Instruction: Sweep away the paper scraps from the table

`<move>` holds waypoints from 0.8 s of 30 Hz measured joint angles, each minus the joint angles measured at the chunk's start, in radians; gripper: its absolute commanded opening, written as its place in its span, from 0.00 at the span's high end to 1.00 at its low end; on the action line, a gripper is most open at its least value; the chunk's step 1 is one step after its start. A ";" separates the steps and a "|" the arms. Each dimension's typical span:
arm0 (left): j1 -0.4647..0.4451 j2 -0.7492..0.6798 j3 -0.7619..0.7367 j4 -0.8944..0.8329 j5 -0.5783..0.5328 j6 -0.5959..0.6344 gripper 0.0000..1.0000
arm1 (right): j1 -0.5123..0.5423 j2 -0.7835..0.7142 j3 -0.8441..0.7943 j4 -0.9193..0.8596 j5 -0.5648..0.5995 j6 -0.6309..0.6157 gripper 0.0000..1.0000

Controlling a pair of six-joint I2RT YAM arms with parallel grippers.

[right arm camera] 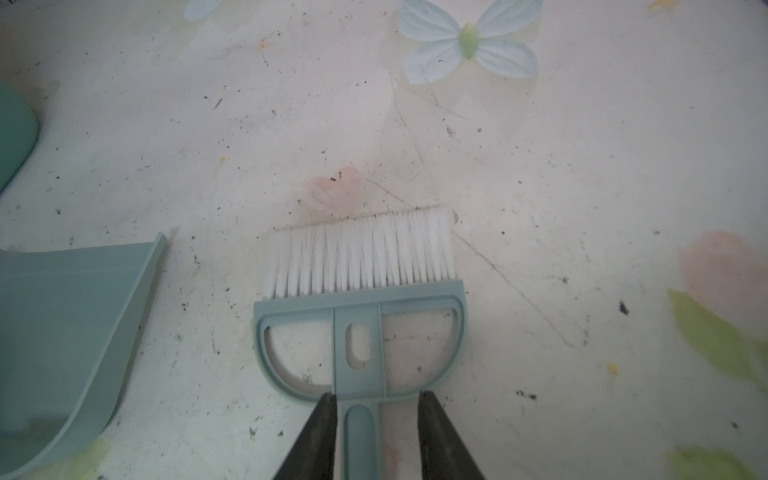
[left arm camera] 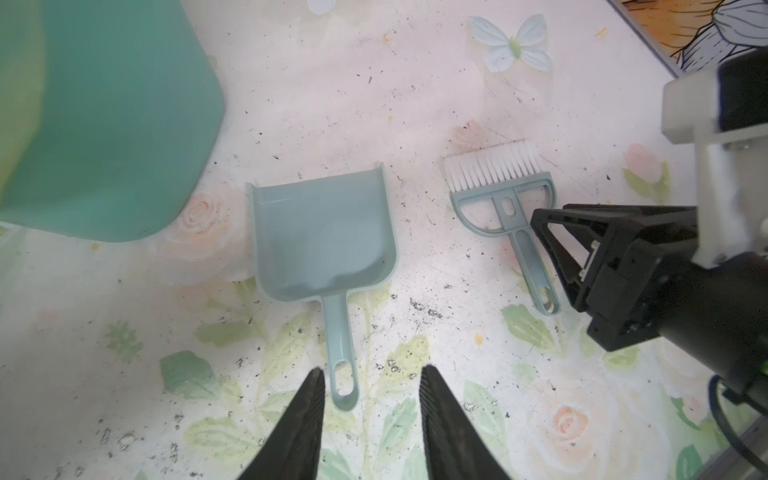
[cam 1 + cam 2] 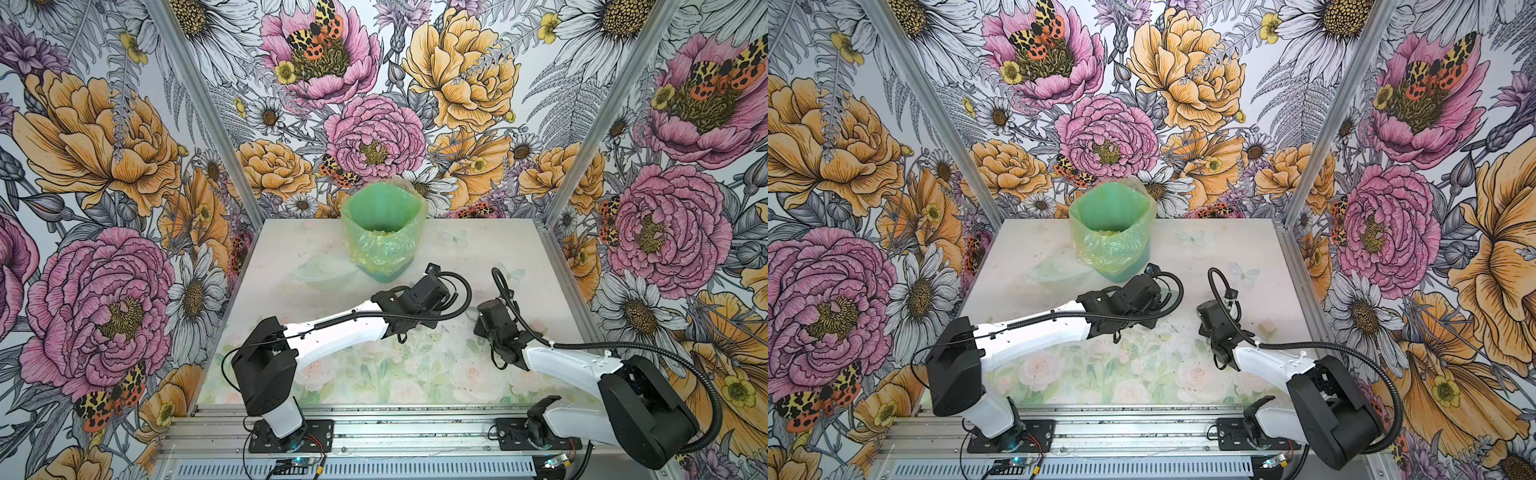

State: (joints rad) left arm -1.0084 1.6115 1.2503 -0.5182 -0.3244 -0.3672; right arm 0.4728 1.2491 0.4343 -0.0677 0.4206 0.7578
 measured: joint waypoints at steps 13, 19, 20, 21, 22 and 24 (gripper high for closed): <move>0.078 -0.352 -0.192 0.034 -0.127 0.035 0.43 | 0.000 -0.128 0.030 -0.075 -0.021 -0.150 0.65; 0.154 -0.503 -0.286 0.036 -0.163 0.052 0.29 | 0.000 -0.145 0.098 -0.113 -0.050 -0.227 0.64; 0.168 -0.526 -0.297 0.037 -0.166 0.054 0.03 | 0.000 -0.148 0.107 -0.120 -0.052 -0.237 0.64; 0.185 -0.552 -0.308 0.037 -0.170 0.062 0.02 | 0.000 -0.150 0.117 -0.126 -0.053 -0.250 0.64; 0.204 -0.578 -0.318 0.037 -0.174 0.068 0.02 | 0.000 -0.153 0.128 -0.132 -0.055 -0.263 0.64; 0.240 -0.621 -0.335 0.039 -0.185 0.074 0.01 | 0.000 -0.157 0.149 -0.142 -0.055 -0.286 0.64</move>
State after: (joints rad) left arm -0.7685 0.9909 0.9157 -0.4793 -0.5095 -0.2935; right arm 0.4728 1.0920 0.5835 -0.2092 0.3656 0.4717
